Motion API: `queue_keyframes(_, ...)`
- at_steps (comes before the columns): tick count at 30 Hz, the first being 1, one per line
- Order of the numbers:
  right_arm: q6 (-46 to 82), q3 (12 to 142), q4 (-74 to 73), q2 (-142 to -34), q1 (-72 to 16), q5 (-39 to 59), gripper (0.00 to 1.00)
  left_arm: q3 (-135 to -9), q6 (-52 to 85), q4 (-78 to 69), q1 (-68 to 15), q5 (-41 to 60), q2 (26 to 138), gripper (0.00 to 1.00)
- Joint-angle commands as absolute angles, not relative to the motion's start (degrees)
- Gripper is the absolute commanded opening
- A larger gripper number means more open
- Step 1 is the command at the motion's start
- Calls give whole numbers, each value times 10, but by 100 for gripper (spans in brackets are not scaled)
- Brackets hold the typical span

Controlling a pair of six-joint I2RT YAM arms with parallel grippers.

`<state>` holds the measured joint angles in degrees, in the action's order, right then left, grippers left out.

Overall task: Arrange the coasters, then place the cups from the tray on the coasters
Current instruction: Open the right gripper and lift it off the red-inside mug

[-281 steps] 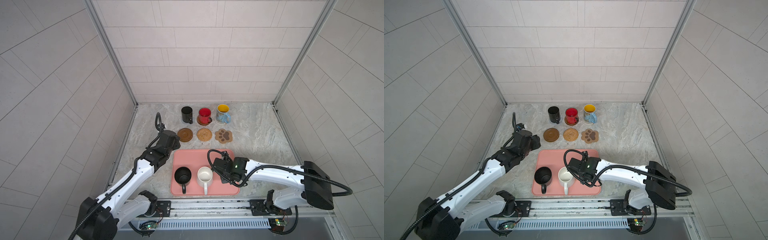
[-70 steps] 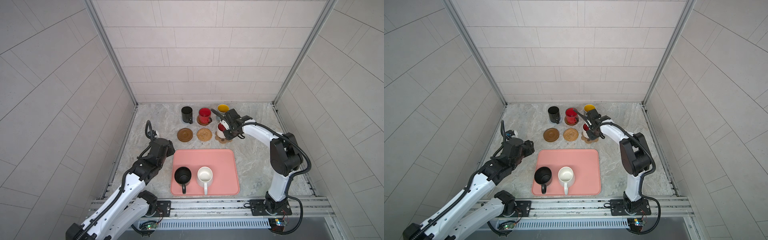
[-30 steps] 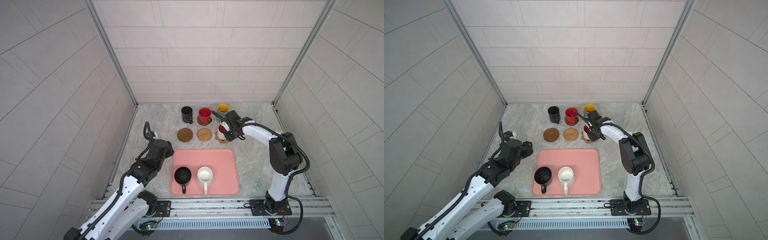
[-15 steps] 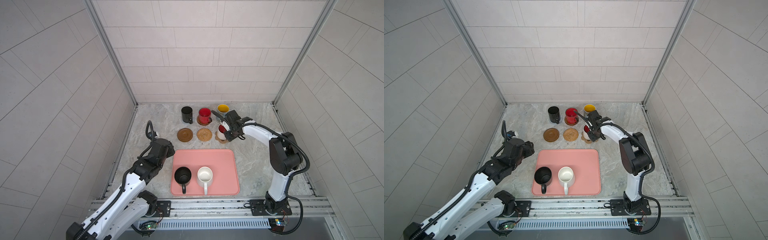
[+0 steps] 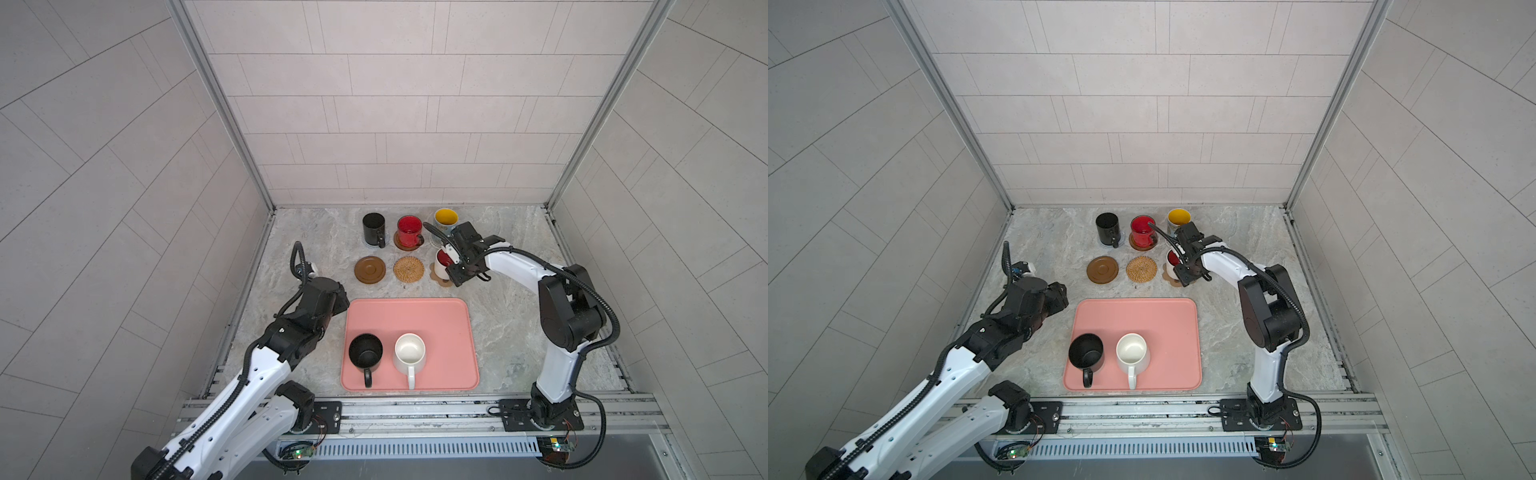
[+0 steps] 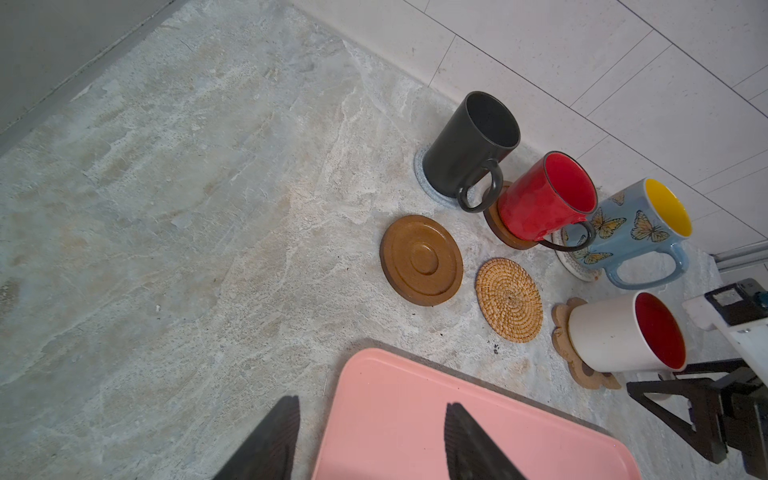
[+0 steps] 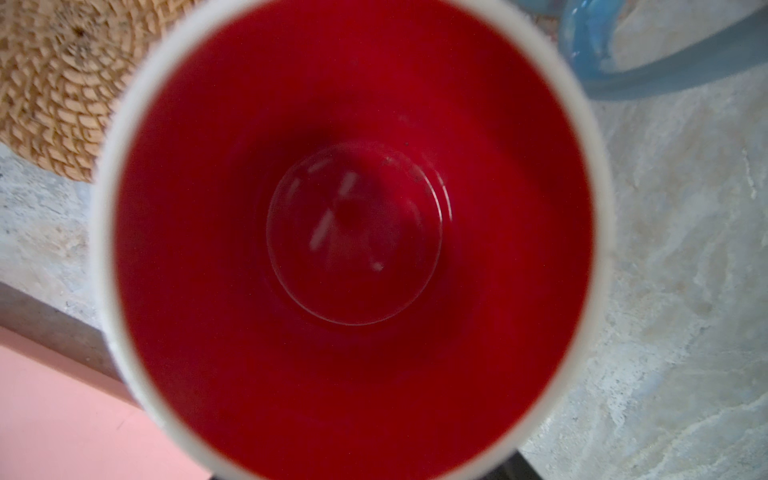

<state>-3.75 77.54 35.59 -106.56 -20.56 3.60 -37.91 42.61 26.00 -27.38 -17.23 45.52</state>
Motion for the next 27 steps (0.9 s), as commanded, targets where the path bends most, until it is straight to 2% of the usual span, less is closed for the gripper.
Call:
queue_keyframes(1, -37, 774, 363, -1039, -203, 29, 66, -373, 432, 257, -271, -186, 449, 62)
queue_keyframes(15, -39, 765, 374, -1022, -201, 34, 67, -371, 433, 259, -271, -189, 432, 62)
queue_keyframes(27, -21, 735, 385, -946, -201, 43, 69, -369, 432, 256, -271, -189, 433, 62)
